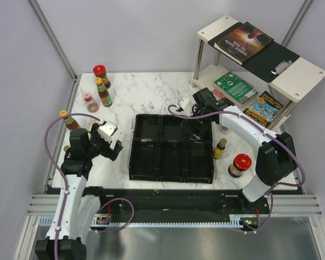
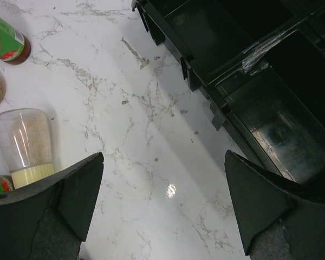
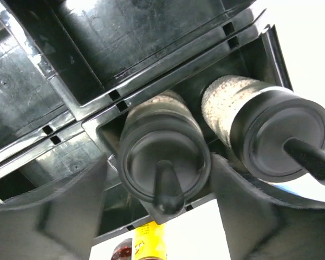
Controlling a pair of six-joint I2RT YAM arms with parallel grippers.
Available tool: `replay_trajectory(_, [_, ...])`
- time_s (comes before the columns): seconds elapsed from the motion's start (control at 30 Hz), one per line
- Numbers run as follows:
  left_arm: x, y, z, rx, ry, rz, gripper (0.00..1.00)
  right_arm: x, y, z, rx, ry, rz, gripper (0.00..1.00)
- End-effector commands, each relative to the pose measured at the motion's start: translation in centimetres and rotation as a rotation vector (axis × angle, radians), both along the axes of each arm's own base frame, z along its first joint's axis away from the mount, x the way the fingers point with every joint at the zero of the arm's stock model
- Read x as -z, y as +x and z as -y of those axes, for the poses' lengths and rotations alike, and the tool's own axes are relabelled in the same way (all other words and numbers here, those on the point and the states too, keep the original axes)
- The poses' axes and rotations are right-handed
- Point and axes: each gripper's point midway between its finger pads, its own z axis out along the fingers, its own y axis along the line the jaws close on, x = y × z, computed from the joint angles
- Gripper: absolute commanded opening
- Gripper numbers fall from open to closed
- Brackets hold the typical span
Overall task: Organize the condiment bottles
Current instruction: Place the bottle in the storage box, then pick up the bottle from the center of the board.
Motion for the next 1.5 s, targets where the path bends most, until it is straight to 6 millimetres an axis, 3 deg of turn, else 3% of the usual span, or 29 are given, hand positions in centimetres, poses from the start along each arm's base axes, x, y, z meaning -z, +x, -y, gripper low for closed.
replay_trajectory(0.0, [-0.8, 0.4, 0.2, 0.029, 0.008, 0.049, 1.00, -1.0, -0.8, -0.8, -0.058, 0.025, -0.016, 0.88])
replay_trajectory(0.07, [-0.8, 0.4, 0.2, 0.029, 0.007, 0.049, 1.00, -1.8, -1.2, -1.2, -0.082, 0.054, -0.021, 0.97])
replay_trajectory(0.23, [-0.9, 0.4, 0.1, 0.029, 0.010, 0.052, 1.00, -4.8, -1.9, -1.6, -0.123, 0.100, -0.005, 0.98])
replay_trajectory(0.27, [-0.9, 0.4, 0.1, 0.028, 0.009, 0.051, 1.00, -6.7, -1.7, -1.7, -0.124, 0.119, 0.040, 0.98])
replay_trajectory(0.33, [-0.9, 0.4, 0.2, 0.030, 0.008, 0.053, 1.00, -8.7, -1.7, -1.4, -0.119, 0.126, 0.082, 0.98])
replay_trajectory(0.37, [-0.9, 0.4, 0.2, 0.030, 0.009, 0.052, 1.00, -11.1, -1.7, -1.4, -0.119, 0.150, 0.143, 0.98])
replay_trajectory(0.5, [-0.9, 0.3, 0.2, 0.030, 0.007, 0.052, 0.99, -15.4, -1.8, -0.1, -0.078, 0.162, 0.268, 0.98])
replay_trajectory(0.57, [-0.9, 0.3, 0.2, 0.030, 0.008, 0.053, 0.99, -16.2, -1.7, 1.3, -0.041, 0.126, 0.319, 0.98])
replay_trajectory(0.73, [-1.0, 0.3, 0.1, 0.030, 0.008, 0.060, 1.00, -14.4, -1.9, 5.1, 0.066, 0.012, 0.329, 0.98])
replay_trajectory(0.87, [-1.0, 0.3, 0.2, 0.032, 0.005, 0.063, 1.00, -10.6, -4.2, 7.7, 0.090, -0.042, 0.250, 0.98])
replay_trajectory(1.07, [-1.1, 0.2, 0.3, 0.036, 0.001, 0.064, 1.00, -8.1, -6.1, 10.2, 0.109, -0.068, 0.195, 0.98])
replay_trajectory(1.23, [-1.4, 0.2, 0.1, 0.030, 0.002, 0.073, 1.00, -6.5, -6.5, 11.1, 0.107, -0.063, 0.130, 0.96])
replay_trajectory(1.47, [-1.3, 0.1, 0.0, 0.027, 0.000, 0.070, 1.00, -3.0, -7.7, 10.1, 0.058, -0.023, -0.026, 0.89])
